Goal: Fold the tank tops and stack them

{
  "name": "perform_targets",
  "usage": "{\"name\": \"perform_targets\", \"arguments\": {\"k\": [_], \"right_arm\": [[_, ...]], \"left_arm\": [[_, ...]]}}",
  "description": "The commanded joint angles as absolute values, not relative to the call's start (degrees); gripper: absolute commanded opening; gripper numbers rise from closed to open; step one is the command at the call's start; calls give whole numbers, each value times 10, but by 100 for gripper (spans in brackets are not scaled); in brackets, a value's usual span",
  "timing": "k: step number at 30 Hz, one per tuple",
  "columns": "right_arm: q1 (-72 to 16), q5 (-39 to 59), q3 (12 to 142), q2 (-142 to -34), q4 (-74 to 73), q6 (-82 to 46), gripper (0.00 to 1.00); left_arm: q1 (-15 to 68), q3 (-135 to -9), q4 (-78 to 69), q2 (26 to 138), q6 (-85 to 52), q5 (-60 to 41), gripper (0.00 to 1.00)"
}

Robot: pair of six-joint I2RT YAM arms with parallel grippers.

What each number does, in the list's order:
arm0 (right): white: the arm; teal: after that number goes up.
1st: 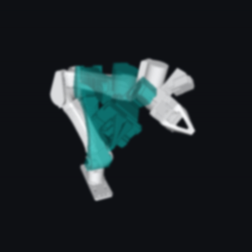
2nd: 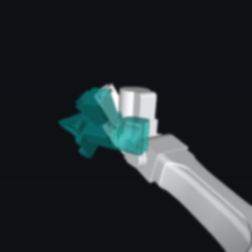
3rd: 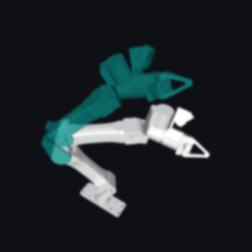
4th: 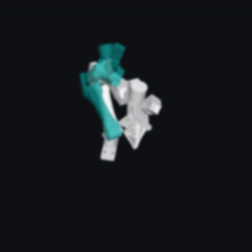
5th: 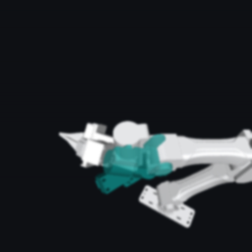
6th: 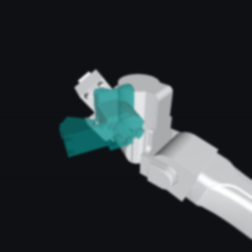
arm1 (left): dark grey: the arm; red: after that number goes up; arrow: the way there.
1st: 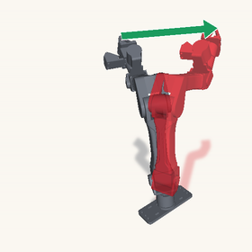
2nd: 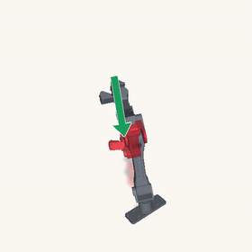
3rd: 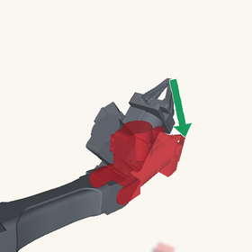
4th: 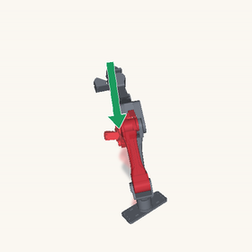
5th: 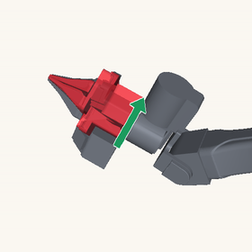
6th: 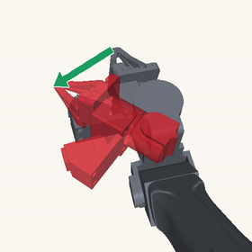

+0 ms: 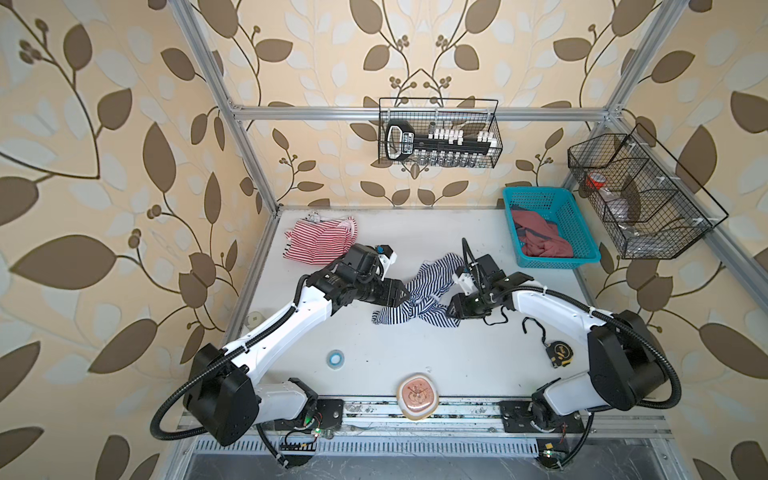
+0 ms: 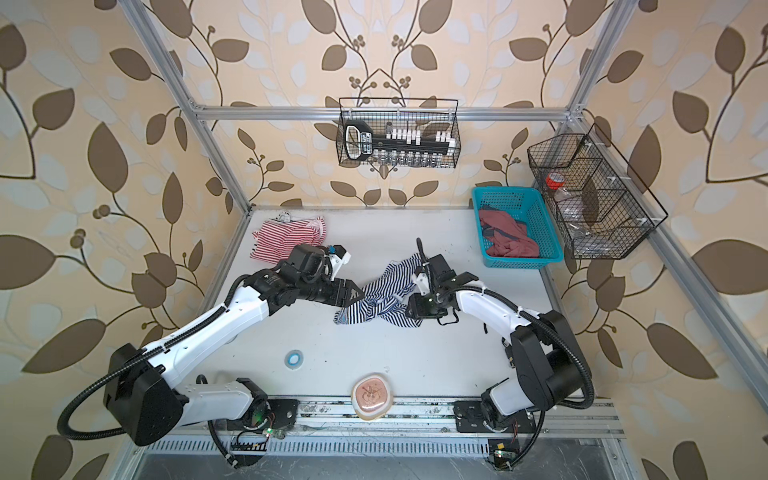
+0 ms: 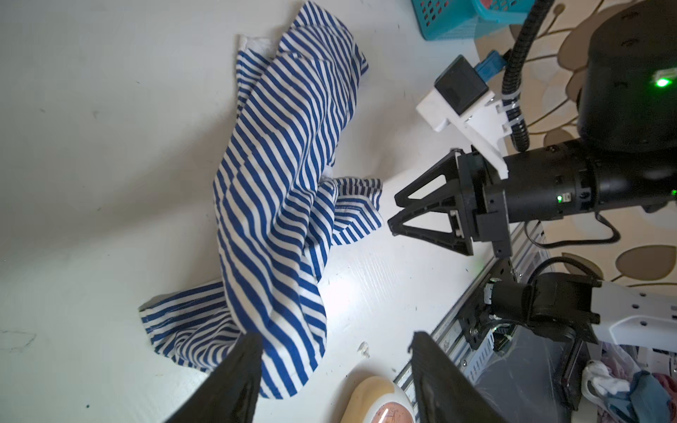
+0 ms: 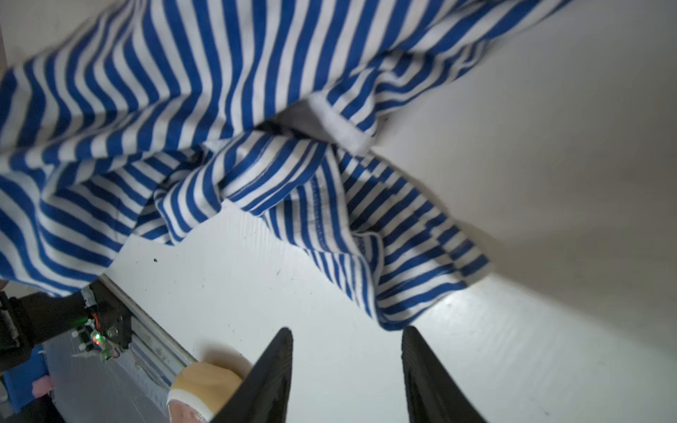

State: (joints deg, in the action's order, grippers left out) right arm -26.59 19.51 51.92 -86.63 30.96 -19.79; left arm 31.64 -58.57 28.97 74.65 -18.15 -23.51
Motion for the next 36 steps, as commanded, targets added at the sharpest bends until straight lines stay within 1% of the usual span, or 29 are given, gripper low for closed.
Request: {"name": "perform_targets", "arguments": {"k": [1,5,9,11,12,13,14,15,16,17,18,21,24,28,31,36], "right_arm": [[-273,205,510,-897,278,-191,54],[-274,202,511,-930,249,-189,53],[-275,180,522,-952,247,-181,52],[-275,173,522,-953,247,-172,51],[-275,177,524,-955,247,-170,45],[-275,185,526,-956,247,-168,35],[-275,197,529,-958,247,-167,21],[-275,207,532,-959,250,-167,10],[-275,213,536,-957,257,-165,0],[-275,212,543,-949,266,-162,0],[-274,207,549,-936,279,-158,0],[-259,194,572,-877,320,-147,0],[-225,187,605,-798,356,-142,0],[-185,191,658,-713,381,-137,0],[-167,204,708,-689,411,-126,0],[-151,222,797,-688,447,-115,0]], "left_arm": [[321,-596,311,770,-176,-225,67],[321,-591,299,789,-184,-214,67],[322,-593,295,810,-187,-212,66],[321,-594,294,820,-187,-212,63],[321,-593,292,820,-187,-212,57],[321,-593,290,824,-188,-212,51],[321,-591,286,841,-190,-212,42],[321,-590,283,846,-191,-214,33],[321,-592,283,851,-192,-214,20],[321,-596,284,855,-195,-210,6],[321,-600,288,859,-197,-202,0],[321,-609,295,847,-204,-158,0],[318,-618,309,828,-210,-95,0],[298,-625,310,790,-219,-59,0],[274,-630,308,778,-232,-51,0],[216,-644,318,767,-254,-34,0]]}}
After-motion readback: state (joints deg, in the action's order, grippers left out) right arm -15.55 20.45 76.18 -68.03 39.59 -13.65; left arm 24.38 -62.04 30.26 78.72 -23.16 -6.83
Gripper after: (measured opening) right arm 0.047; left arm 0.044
